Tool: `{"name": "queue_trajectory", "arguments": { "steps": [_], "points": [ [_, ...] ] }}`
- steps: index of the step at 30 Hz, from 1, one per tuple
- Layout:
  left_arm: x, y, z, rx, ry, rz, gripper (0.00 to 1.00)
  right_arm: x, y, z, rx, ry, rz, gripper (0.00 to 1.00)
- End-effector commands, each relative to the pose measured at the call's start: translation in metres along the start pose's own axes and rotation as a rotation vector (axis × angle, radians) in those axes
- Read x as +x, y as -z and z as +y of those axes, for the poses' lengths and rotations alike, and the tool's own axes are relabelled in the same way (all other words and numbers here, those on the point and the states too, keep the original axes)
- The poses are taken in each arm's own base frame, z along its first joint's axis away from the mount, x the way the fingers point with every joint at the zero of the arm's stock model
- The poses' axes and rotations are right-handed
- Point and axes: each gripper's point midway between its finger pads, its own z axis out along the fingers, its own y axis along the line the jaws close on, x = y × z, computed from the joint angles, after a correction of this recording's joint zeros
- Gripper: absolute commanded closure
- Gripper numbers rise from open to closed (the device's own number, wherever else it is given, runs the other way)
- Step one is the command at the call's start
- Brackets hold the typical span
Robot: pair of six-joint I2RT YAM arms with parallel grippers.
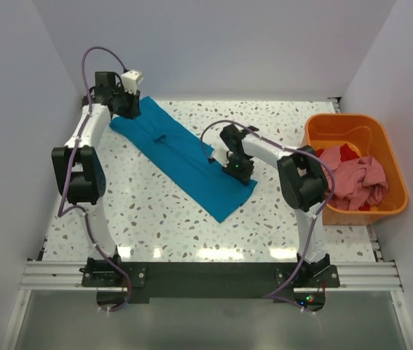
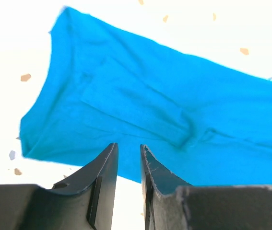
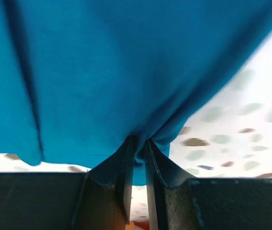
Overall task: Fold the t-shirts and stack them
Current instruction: Fold the tshirt
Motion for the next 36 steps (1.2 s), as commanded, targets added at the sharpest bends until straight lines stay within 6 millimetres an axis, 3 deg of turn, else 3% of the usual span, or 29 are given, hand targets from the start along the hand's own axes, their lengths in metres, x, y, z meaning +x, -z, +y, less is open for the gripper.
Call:
{"name": "queue_trajectory", "arguments": {
  "steps": [1,3,7,10,12,13,15,17,18,20,23,24,25,26,28,29,30,31,32,33,36],
  "points": [
    [-0.021,0.032,-0.008,0.02,0.025,-0.076,0.7,0.016,-0.012,0.056,-0.092,0.146,0.06,0.82],
    [-0.002,0.034,-0.016,0.043,0.036,-0.029,0.7,0.03,-0.013,0.084,-0.14,0.208,0.094,0.82],
    [0.033,0.04,-0.033,0.095,0.058,0.052,0.7,0.033,0.01,0.167,-0.288,0.4,0.044,0.82],
    [0.062,0.033,-0.06,0.204,0.079,0.119,0.7,0.031,0.027,0.223,-0.397,0.522,-0.017,0.81],
    [0.077,0.022,-0.074,0.24,0.078,0.172,0.7,0.02,0.039,0.241,-0.437,0.566,-0.072,0.79],
    [0.083,0.018,-0.072,0.231,0.078,0.188,0.7,0.015,0.047,0.249,-0.476,0.562,-0.106,0.78],
    [0.09,0.004,-0.082,0.227,0.061,0.227,0.7,-0.005,0.059,0.245,-0.457,0.555,-0.161,0.77],
    [0.093,-0.005,-0.077,0.197,0.069,0.253,0.7,-0.022,0.072,0.239,-0.446,0.529,-0.215,0.75],
    [0.106,-0.016,-0.079,0.208,0.08,0.295,0.7,-0.027,0.077,0.228,-0.438,0.495,-0.24,0.73],
    [0.112,-0.025,-0.08,0.215,0.082,0.326,0.71,-0.036,0.083,0.215,-0.423,0.439,-0.272,0.73],
    [0.119,-0.045,-0.087,0.229,0.069,0.347,0.72,-0.052,0.091,0.179,-0.374,0.317,-0.331,0.73],
    [0.126,-0.055,-0.093,0.244,0.063,0.366,0.73,-0.058,0.093,0.158,-0.34,0.247,-0.354,0.73],
    [0.126,-0.061,-0.097,0.251,0.059,0.373,0.74,-0.061,0.093,0.148,-0.33,0.21,-0.365,0.73],
    [0.114,-0.068,-0.099,0.255,0.045,0.347,0.75,-0.064,0.097,0.138,-0.321,0.174,-0.384,0.73],
    [0.118,-0.088,-0.117,0.288,0.024,0.367,0.76,-0.065,0.096,0.113,-0.298,0.072,-0.4,0.73],
    [0.096,-0.096,-0.129,0.307,-0.009,0.322,0.76,-0.066,0.098,0.104,-0.285,0.045,-0.41,0.73],
    [0.099,-0.108,-0.137,0.325,-0.012,0.324,0.77,-0.067,0.097,0.088,-0.253,-0.009,-0.424,0.73],
    [0.09,-0.114,-0.145,0.337,-0.025,0.299,0.77,-0.067,0.097,0.079,-0.236,-0.037,-0.432,0.73],
    [0.065,-0.119,-0.15,0.347,-0.042,0.236,0.76,-0.069,0.097,0.071,-0.221,-0.062,-0.443,0.73],
    [0.061,-0.128,-0.161,0.368,-0.033,0.222,0.76,-0.07,0.097,0.057,-0.2,-0.107,-0.457,0.73],
    [0.008,-0.132,-0.164,0.366,0.0,0.073,0.71,-0.078,0.093,0.029,-0.141,-0.161,-0.471,0.73]
  ]
}}
